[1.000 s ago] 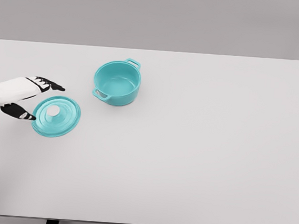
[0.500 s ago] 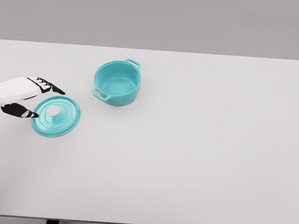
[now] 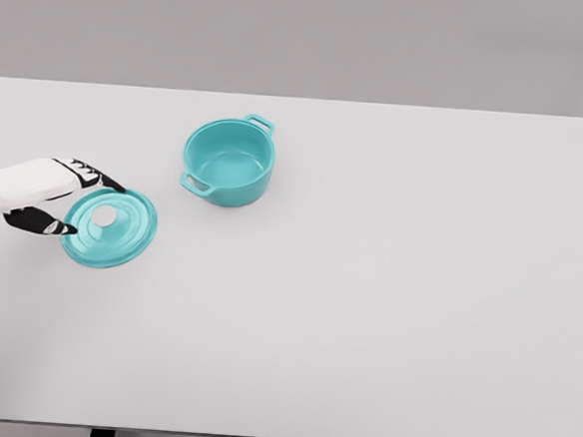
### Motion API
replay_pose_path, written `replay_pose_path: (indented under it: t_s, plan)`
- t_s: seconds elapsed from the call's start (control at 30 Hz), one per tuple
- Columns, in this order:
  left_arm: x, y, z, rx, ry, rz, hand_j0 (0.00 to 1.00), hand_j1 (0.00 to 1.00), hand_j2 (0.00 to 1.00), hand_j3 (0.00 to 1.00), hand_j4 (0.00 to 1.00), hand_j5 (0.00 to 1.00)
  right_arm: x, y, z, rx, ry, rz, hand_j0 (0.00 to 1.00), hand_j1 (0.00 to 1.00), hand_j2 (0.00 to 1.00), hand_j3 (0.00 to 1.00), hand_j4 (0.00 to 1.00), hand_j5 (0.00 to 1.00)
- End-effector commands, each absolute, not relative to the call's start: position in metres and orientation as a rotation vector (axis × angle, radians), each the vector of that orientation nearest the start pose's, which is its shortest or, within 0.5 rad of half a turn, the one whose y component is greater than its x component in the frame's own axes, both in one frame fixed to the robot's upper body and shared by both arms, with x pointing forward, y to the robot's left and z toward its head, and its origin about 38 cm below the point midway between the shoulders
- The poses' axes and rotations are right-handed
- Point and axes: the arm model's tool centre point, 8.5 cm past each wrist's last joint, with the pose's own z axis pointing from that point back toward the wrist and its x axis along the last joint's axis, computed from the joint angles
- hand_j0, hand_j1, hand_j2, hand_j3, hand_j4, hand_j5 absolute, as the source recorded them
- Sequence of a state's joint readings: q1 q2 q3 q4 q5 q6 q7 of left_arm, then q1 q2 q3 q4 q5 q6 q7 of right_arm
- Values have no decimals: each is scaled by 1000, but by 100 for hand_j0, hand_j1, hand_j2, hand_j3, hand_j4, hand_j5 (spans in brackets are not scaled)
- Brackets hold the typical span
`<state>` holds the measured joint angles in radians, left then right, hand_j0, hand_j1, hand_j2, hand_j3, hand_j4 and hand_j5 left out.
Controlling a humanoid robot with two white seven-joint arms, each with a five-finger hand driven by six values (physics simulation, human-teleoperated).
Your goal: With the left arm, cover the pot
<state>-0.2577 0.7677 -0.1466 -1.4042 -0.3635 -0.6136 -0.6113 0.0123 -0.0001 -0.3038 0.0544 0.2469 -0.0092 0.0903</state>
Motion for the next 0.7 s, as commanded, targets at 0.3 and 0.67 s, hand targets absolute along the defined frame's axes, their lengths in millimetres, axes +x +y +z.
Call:
replay_pose_path:
  t_s: [0.3,0.67]
  plan:
    - [389,382,161,351,-1357,-1766,82,82,82,82,82,82,-25,-258,-261,18,51,-62,100,100,100,100,100,100]
    - [389,379,156,340,-1354,-1762,79,79,79,79,79,79,-25,-258,-261,18,51,-62,100,100,100,100,100,100]
